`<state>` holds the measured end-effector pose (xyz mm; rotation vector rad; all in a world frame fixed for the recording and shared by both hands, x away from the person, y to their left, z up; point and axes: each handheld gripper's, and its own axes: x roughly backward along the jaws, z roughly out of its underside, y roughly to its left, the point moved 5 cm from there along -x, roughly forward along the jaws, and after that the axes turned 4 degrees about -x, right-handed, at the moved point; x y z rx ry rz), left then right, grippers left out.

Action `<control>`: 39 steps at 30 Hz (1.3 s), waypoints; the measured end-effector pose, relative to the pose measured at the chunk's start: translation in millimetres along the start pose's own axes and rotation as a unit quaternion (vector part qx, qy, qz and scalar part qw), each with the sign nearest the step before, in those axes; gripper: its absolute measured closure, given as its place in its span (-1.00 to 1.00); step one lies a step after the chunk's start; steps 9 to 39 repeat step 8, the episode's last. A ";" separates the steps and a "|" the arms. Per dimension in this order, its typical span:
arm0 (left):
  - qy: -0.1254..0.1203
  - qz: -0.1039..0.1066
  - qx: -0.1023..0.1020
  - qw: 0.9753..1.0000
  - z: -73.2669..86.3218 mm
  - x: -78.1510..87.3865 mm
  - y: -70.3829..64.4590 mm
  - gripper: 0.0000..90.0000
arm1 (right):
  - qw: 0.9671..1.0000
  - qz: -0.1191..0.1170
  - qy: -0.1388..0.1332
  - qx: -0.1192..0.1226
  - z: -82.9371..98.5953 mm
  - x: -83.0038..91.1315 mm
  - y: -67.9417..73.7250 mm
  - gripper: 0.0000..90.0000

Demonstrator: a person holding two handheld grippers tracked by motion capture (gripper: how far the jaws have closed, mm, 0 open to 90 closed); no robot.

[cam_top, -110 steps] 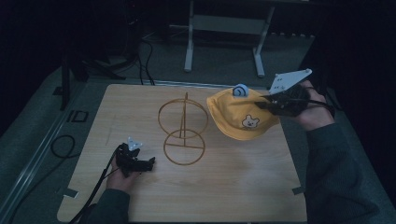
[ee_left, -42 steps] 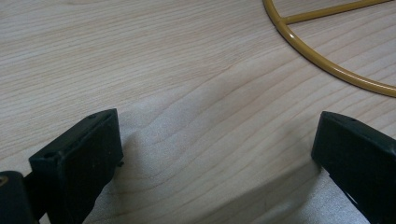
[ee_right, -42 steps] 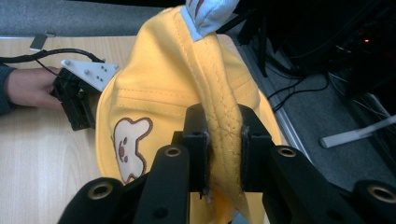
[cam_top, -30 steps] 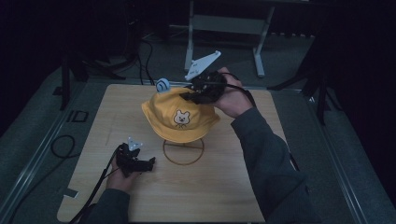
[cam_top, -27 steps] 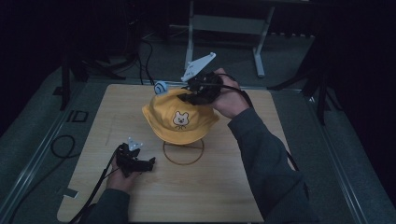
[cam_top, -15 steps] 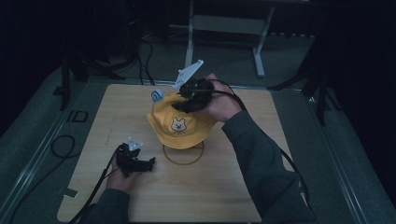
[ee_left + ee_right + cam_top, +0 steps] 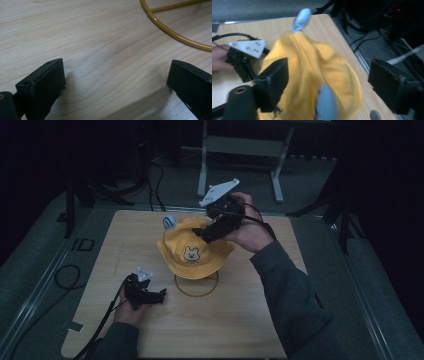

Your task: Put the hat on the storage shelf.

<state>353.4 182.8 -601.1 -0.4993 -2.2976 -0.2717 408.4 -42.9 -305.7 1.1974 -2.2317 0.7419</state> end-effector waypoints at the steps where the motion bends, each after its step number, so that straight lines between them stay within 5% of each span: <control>1: 0.000 0.000 0.000 1.000 0.0 0.0 0.0 -0.96 | 1.000 -0.002 0.000 -0.007 2.1 2.8 -1.5 -0.66; 8: 0.001 0.001 0.000 1.000 -0.1 0.0 -0.1 -0.96 | 0.999 0.001 -0.011 -0.032 18.5 17.8 -7.2 -0.71; 39: 0.001 0.001 0.000 1.000 -0.1 0.0 -0.1 -0.96 | 0.999 0.001 -0.011 -0.032 18.5 17.8 -7.2 -0.71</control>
